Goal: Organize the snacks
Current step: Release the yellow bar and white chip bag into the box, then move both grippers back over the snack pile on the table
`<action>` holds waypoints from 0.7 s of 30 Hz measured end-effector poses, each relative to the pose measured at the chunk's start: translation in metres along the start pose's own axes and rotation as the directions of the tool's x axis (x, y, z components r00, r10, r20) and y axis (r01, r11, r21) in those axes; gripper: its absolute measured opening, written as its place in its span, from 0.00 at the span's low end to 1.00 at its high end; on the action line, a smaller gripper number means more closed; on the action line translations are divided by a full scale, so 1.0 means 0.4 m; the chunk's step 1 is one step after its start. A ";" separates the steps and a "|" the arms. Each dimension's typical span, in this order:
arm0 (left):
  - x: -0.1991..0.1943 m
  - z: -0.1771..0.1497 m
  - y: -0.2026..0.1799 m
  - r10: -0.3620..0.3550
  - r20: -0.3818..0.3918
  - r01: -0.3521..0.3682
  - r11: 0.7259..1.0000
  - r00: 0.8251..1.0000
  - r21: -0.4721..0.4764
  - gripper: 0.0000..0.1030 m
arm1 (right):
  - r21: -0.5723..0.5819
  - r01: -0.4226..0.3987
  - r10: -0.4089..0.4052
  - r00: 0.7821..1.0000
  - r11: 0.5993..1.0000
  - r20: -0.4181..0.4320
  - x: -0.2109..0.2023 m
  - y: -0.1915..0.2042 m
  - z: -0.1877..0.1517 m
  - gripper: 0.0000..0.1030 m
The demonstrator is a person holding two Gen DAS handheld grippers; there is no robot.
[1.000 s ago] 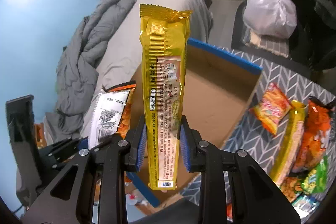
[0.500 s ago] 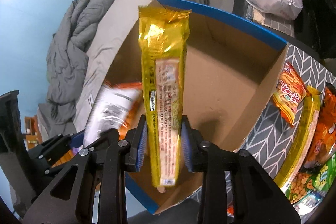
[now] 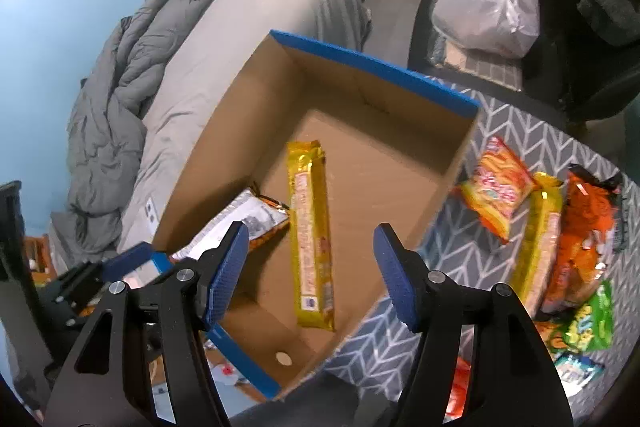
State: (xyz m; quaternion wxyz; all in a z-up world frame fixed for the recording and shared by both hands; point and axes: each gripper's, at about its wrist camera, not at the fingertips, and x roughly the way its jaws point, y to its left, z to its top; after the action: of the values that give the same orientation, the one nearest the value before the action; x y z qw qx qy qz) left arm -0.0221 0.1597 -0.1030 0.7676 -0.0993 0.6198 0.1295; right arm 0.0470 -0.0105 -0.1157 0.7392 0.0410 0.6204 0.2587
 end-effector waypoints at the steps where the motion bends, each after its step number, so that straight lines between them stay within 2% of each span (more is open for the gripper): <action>1: -0.005 0.000 -0.005 0.001 0.004 -0.001 1.000 1.000 0.005 0.65 | 0.000 0.007 -0.007 1.000 1.000 0.004 -0.008 -0.004 -0.003 0.65; 13: -0.071 -0.002 -0.107 -0.020 0.038 0.016 0.993 0.999 0.116 0.71 | 0.014 0.096 -0.096 0.995 0.995 0.031 -0.091 -0.067 -0.046 0.67; 15: -0.077 -0.006 -0.130 -0.025 0.039 0.020 0.991 0.999 0.136 0.71 | 0.030 0.106 -0.107 0.993 0.994 0.039 -0.111 -0.090 -0.057 0.71; 21: -0.078 -0.017 -0.205 -0.039 0.025 0.034 0.980 0.999 0.197 0.72 | 0.084 0.136 -0.140 0.989 0.987 0.053 -0.164 -0.171 -0.098 0.71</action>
State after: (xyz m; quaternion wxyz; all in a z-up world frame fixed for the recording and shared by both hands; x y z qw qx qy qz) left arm -0.0080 0.0776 -0.0745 0.7845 -0.0326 0.6168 0.0551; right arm 0.0267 -0.1080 -0.0918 0.7710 0.0350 0.6097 0.1806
